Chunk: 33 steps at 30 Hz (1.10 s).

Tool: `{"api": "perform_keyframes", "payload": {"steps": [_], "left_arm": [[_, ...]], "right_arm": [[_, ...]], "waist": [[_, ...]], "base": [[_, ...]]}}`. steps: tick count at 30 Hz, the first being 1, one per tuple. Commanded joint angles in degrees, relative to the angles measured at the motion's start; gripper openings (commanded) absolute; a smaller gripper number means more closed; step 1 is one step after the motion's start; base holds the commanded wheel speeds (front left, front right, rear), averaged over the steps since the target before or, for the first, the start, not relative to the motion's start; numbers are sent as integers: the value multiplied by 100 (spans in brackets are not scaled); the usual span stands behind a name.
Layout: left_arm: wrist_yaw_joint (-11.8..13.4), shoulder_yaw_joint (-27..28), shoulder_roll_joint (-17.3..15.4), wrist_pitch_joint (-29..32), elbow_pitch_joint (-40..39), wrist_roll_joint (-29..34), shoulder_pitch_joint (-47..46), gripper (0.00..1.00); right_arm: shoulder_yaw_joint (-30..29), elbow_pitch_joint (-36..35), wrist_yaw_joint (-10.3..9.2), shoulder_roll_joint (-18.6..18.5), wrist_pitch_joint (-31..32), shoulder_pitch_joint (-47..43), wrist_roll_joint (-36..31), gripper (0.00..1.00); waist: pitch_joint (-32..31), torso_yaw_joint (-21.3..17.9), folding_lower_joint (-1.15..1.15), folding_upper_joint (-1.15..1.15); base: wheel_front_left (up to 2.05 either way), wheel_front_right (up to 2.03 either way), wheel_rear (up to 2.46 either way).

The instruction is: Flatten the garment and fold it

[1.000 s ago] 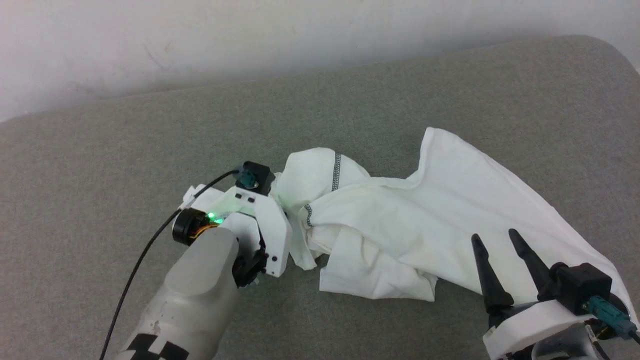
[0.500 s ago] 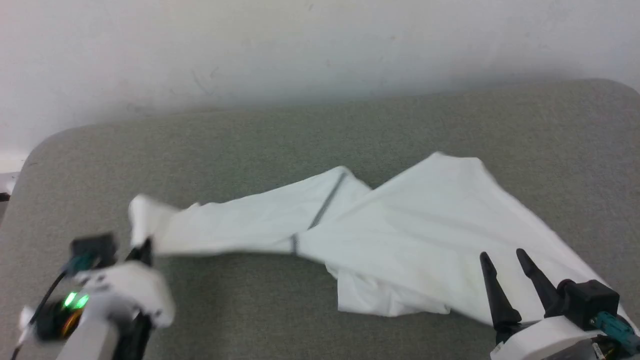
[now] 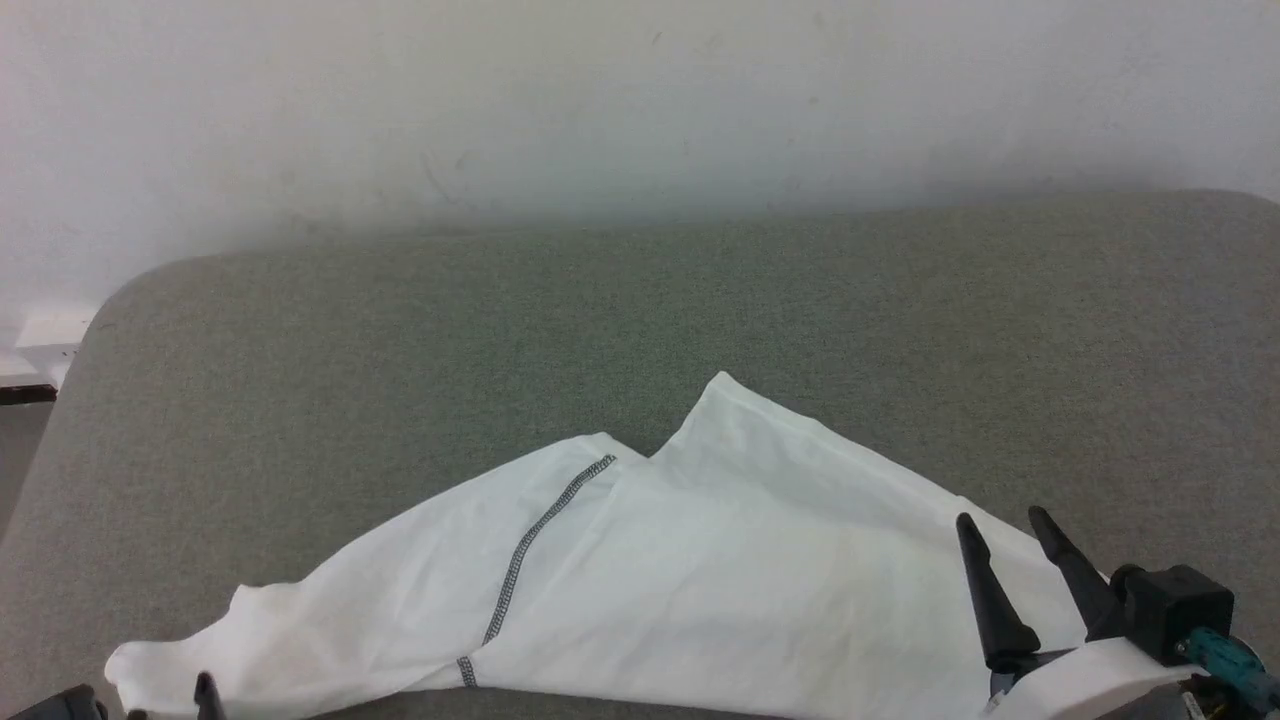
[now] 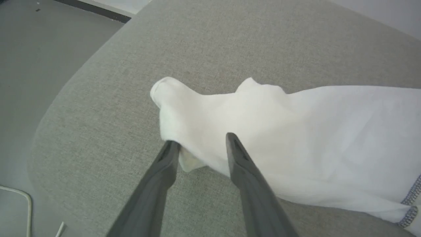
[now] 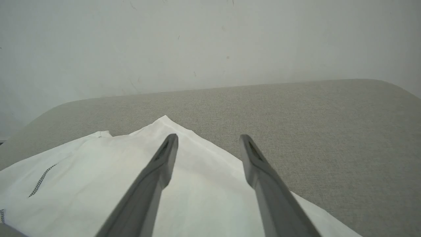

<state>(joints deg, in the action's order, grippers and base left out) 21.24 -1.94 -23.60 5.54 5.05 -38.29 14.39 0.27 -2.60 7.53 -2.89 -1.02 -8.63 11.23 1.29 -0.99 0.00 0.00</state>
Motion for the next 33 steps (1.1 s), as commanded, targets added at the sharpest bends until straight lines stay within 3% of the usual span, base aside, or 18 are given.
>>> {"api": "perform_keyframes", "payload": {"steps": [1,8,13,20,33], "left_arm": [[-6,6,30,-127,-76,50,-87,100],[-313,-212,224,-1411,-481,528,-589,100],[-497,-532,337,-1859,-701,914,-853,100],[-606,-961,533,-1994,-823,1347,-1044,100],[-1006,-1260,908,-2047,-504,1466,-1592,100]], "right_arm": [[-4,-29,-4,2,25,-18,10,100],[-90,96,-4,2,228,72,119,100],[-147,622,-4,2,568,498,277,100],[-5,2166,-4,-17,968,1856,340,100],[923,4965,-4,-558,2593,4261,1075,100]], "waist": [[-2,1,0,0],[-29,-38,0,0],[-20,-97,0,0],[97,55,0,0],[559,724,0,0]], "base": [[0,0,0],[0,0,0],[0,0,0],[0,0,0],[0,0,0]]}}
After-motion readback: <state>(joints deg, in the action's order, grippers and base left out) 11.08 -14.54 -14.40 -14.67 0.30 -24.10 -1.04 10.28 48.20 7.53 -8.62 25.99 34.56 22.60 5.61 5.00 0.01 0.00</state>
